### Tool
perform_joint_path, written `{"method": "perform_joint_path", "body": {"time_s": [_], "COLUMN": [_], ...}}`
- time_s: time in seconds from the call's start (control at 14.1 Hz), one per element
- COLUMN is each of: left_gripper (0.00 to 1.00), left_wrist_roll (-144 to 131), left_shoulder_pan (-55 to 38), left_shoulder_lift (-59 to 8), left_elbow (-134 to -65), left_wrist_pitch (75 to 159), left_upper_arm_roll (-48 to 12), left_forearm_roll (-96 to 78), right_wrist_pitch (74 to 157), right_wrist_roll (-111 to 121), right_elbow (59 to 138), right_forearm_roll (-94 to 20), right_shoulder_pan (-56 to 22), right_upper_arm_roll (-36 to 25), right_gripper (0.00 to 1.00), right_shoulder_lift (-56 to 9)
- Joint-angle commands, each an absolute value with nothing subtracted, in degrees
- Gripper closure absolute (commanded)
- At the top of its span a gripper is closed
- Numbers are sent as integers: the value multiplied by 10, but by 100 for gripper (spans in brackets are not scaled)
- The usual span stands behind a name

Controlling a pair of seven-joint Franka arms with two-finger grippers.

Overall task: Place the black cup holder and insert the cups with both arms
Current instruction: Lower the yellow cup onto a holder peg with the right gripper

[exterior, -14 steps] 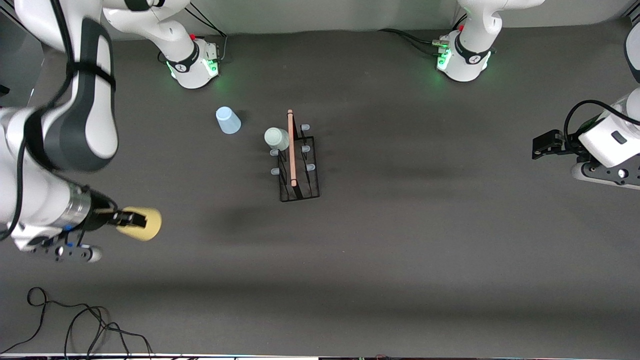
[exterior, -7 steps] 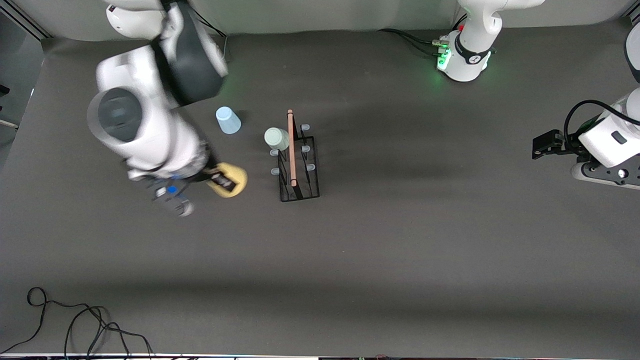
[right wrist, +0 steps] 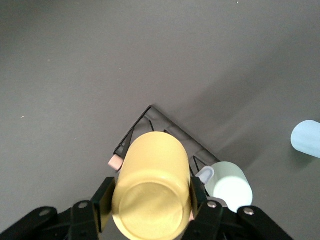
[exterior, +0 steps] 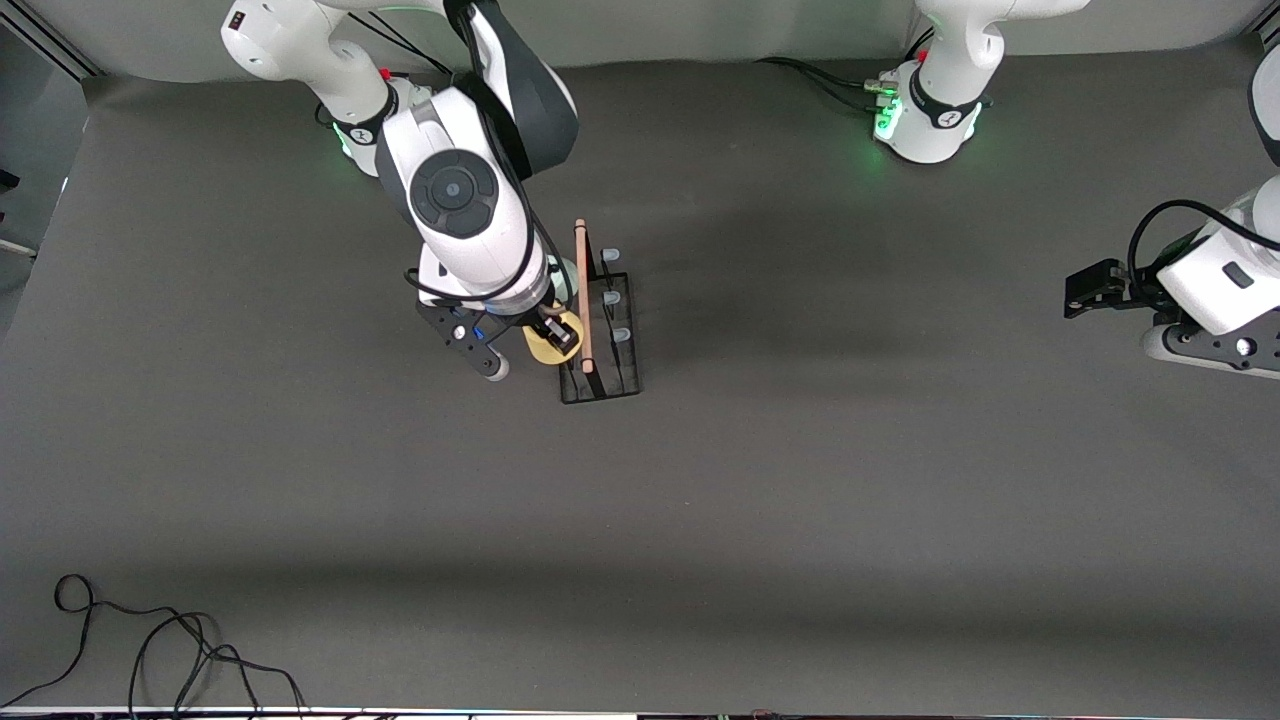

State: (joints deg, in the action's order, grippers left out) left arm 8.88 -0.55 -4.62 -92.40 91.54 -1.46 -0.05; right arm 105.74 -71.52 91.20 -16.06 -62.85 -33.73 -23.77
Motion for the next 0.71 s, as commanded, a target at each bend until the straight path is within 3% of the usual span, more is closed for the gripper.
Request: {"method": "perform_joint_path", "body": {"time_s": [0.0, 0.64], "left_gripper": [0, 0], "left_wrist_roll": [86, 86], "left_shoulder_pan": [-6, -6], "left_shoulder_lift": [-48, -48], "left_elbow": [-913, -913], "left_wrist_pitch": [902, 902], "left_upper_arm_roll": [-15, -15], "left_forearm_roll": [7, 7], "right_wrist_pitch": [1100, 1178], "right_wrist_roll": [-727, -730], "right_elbow": [983, 1036], "right_forearm_roll": [-146, -170], "right_shoulder_pan": [-640, -649], "right_upper_arm_roll": [-343, -338], "right_gripper": [77, 77], "right_shoulder_lift": [-198, -219]}}
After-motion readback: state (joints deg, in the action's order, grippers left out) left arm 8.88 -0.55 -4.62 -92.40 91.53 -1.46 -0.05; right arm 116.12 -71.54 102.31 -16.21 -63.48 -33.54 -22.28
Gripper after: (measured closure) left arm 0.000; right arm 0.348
